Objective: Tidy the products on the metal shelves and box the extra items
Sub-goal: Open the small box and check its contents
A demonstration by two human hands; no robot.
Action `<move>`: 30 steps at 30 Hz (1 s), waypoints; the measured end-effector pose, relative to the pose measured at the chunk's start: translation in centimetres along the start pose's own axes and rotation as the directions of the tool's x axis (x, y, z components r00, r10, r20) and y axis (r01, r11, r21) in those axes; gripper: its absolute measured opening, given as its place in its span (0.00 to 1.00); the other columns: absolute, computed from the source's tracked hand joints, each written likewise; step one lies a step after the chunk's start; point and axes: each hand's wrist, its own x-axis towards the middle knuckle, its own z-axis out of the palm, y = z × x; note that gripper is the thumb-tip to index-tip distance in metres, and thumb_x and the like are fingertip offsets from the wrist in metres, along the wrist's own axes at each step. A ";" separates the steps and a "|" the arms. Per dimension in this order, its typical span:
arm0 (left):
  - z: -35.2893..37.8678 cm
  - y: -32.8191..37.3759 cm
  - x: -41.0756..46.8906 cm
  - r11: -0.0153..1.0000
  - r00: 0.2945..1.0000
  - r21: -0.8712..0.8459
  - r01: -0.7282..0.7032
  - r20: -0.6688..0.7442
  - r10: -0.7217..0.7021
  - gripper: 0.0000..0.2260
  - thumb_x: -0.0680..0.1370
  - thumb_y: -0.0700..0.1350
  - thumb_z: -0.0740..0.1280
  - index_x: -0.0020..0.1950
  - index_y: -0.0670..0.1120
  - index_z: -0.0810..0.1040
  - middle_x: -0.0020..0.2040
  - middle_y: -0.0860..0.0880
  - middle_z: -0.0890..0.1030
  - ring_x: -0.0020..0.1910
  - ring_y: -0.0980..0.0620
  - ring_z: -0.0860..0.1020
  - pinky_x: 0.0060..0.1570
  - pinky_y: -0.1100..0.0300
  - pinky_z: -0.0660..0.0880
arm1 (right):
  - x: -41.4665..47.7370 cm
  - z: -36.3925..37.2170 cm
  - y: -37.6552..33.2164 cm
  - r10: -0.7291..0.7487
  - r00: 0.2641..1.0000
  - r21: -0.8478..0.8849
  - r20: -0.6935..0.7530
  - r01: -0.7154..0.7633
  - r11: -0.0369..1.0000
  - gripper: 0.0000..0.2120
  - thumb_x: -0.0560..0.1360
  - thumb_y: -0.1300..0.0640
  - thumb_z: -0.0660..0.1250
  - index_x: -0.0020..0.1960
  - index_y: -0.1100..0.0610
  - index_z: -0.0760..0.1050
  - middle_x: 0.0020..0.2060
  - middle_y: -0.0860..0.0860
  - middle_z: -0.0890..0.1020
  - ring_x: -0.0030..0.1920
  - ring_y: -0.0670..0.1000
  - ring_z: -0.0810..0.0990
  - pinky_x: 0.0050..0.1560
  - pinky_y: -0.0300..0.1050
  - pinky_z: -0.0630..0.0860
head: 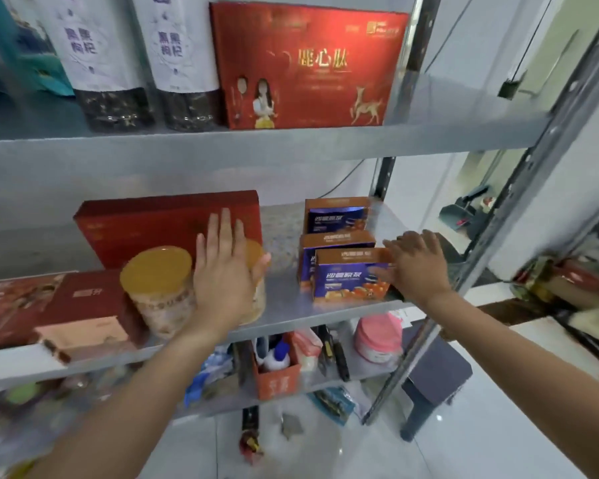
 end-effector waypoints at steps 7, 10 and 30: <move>1.9 1.4 -0.3 0.999 0.993 0.046 0.020 0.115 -0.026 0.29 0.83 0.54 0.56 0.77 0.36 0.59 0.77 0.37 0.61 0.77 0.42 0.58 0.74 0.46 0.51 | 0.6 0.8 1.4 0.007 0.994 0.112 0.112 -0.020 0.994 0.18 0.71 0.46 0.69 0.59 0.51 0.76 0.54 0.50 0.80 0.61 0.54 0.70 0.62 0.47 0.55; 1.7 1.7 -0.3 0.992 0.985 0.119 0.029 0.166 -0.048 0.30 0.83 0.56 0.52 0.78 0.38 0.55 0.78 0.39 0.58 0.78 0.44 0.55 0.75 0.48 0.49 | 1.0 0.3 1.5 0.061 0.982 0.212 0.178 -0.098 0.972 0.18 0.68 0.50 0.72 0.57 0.52 0.78 0.52 0.50 0.80 0.60 0.55 0.69 0.59 0.47 0.59; -0.6 7.4 -3.1 0.429 0.934 -0.895 0.122 0.249 0.254 0.39 0.71 0.64 0.64 0.76 0.65 0.46 0.68 0.65 0.68 0.67 0.64 0.70 0.65 0.52 0.73 | -2.2 -6.2 0.9 0.116 0.909 0.897 0.400 -0.414 0.155 0.18 0.63 0.71 0.78 0.42 0.51 0.79 0.32 0.40 0.84 0.34 0.38 0.82 0.33 0.30 0.75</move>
